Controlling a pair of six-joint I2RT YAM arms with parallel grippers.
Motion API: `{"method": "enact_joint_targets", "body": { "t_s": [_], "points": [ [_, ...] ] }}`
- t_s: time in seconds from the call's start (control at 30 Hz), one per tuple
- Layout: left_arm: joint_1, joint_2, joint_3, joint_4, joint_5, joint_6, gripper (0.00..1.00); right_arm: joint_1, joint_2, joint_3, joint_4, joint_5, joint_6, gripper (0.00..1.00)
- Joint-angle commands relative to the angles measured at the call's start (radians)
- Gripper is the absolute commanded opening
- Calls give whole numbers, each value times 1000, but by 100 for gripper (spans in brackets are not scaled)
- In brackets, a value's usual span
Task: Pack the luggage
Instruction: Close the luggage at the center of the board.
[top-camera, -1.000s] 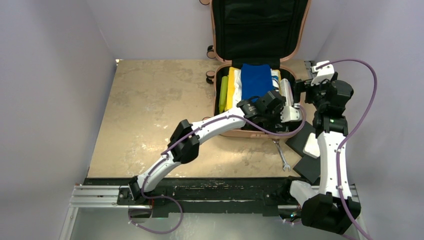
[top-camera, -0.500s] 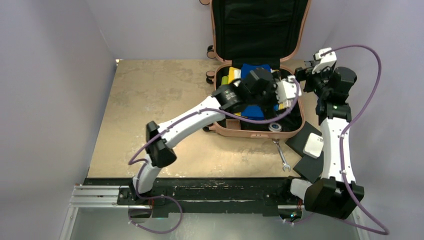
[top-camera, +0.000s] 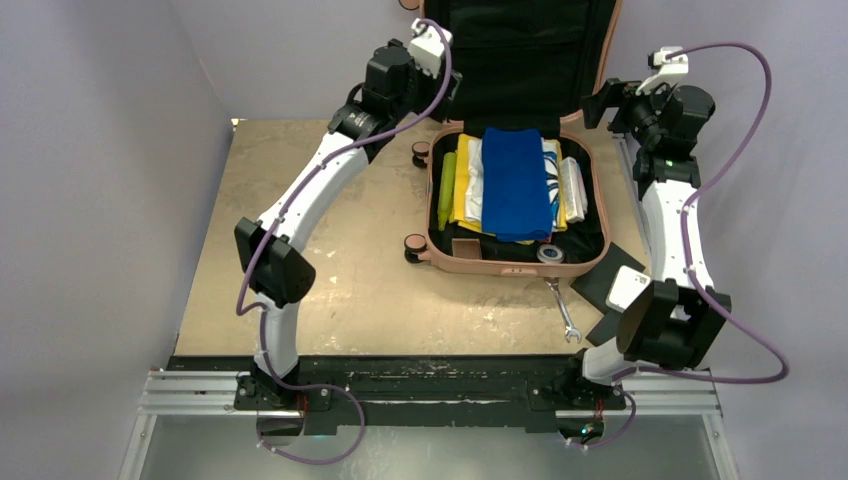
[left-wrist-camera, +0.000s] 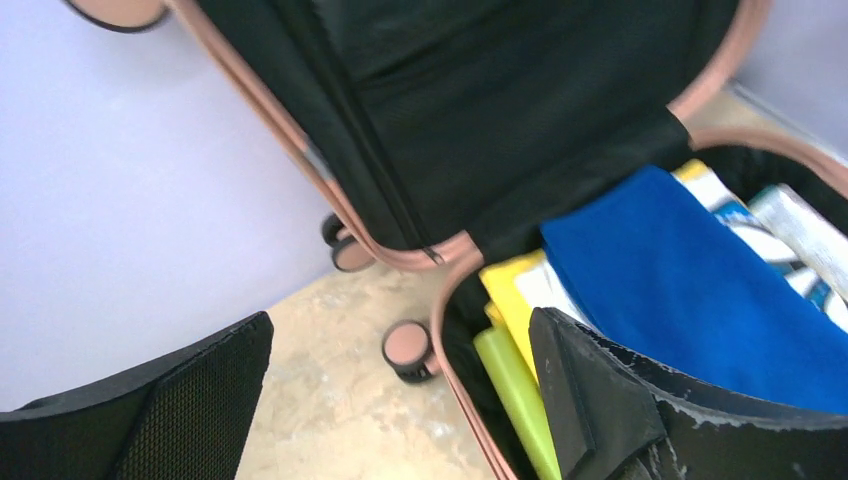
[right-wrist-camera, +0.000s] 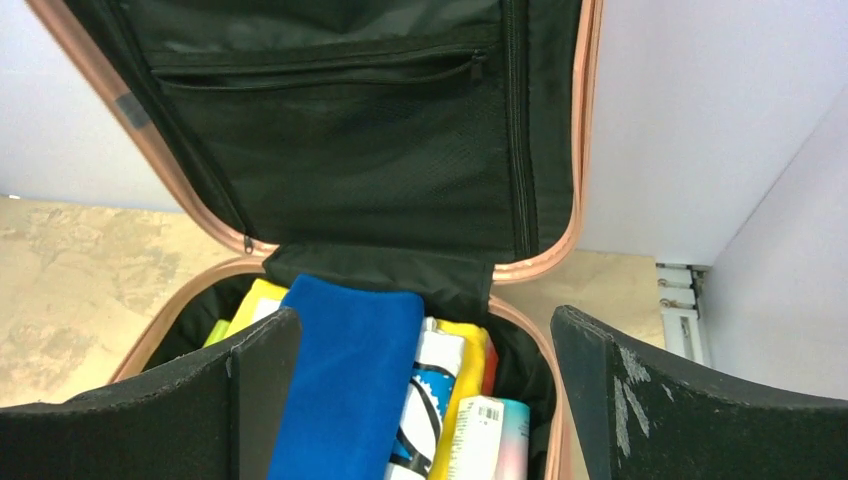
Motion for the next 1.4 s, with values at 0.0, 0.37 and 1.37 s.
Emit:
{"method": "enact_joint_targets", "body": {
  "t_s": [0.0, 0.37, 1.37],
  "points": [
    [43, 106, 122, 138, -44, -77, 97, 10, 57, 77, 71, 39, 53, 99],
    [130, 349, 378, 272, -64, -133, 91, 15, 8, -59, -42, 80, -67, 99],
    [227, 662, 631, 543, 109, -397, 60, 14, -136, -324, -100, 97, -228, 99]
  ]
}}
